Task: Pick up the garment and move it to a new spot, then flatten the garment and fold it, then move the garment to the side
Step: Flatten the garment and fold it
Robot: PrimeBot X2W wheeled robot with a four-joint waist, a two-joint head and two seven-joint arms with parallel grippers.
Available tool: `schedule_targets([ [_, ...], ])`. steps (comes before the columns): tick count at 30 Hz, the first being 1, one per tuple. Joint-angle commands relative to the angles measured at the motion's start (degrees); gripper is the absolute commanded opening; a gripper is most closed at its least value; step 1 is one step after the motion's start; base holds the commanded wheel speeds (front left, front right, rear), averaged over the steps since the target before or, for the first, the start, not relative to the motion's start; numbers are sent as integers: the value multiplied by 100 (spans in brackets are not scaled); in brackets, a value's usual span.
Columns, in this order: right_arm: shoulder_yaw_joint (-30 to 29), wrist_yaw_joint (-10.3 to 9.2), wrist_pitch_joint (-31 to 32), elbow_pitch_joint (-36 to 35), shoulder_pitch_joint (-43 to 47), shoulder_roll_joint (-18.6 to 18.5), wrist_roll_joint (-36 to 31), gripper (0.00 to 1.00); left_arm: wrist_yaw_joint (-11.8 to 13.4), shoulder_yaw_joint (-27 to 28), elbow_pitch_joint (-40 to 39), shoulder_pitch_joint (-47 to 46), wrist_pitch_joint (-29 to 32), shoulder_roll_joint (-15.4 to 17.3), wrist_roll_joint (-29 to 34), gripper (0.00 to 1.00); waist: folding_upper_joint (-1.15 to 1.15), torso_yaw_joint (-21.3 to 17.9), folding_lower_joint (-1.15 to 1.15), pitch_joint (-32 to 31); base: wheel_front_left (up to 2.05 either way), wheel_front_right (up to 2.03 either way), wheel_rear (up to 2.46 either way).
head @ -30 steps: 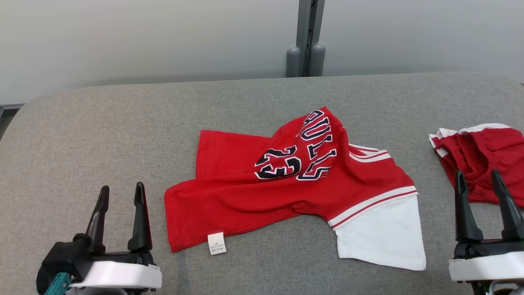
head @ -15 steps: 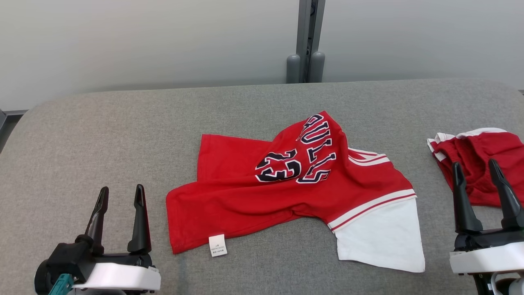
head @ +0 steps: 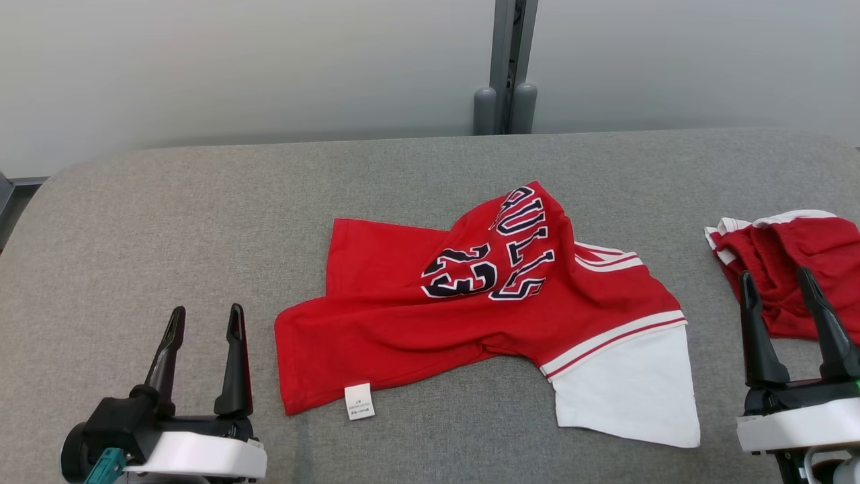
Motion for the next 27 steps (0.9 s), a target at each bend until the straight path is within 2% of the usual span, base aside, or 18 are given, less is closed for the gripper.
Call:
schedule_targets([
  [1, -12, 1, -25, 12, -56, -48, 9, 100, -24, 18, 18, -115, -9, 10, 40, 100, 0, -2, 0, -1, 0, 0, 0],
  [17, -39, 1, -25, -64, -32, -86, 48, 100, -26, 33, -4, -90, -9, 6, -58, 100, 0, -12, 0, -86, 0, 0, 0],
  [23, -35, 1, -25, 102, 66, -122, 100, 100, -58, 41, 63, -13, -9, 5, -51, 100, 0, -18, 0, -171, 0, 0, 0],
  [27, 100, 1, 75, 379, 47, -357, 229, 100, -113, -17, 452, 26, 233, 34, -246, 100, 0, -24, 0, -228, 0, 0, 0],
])
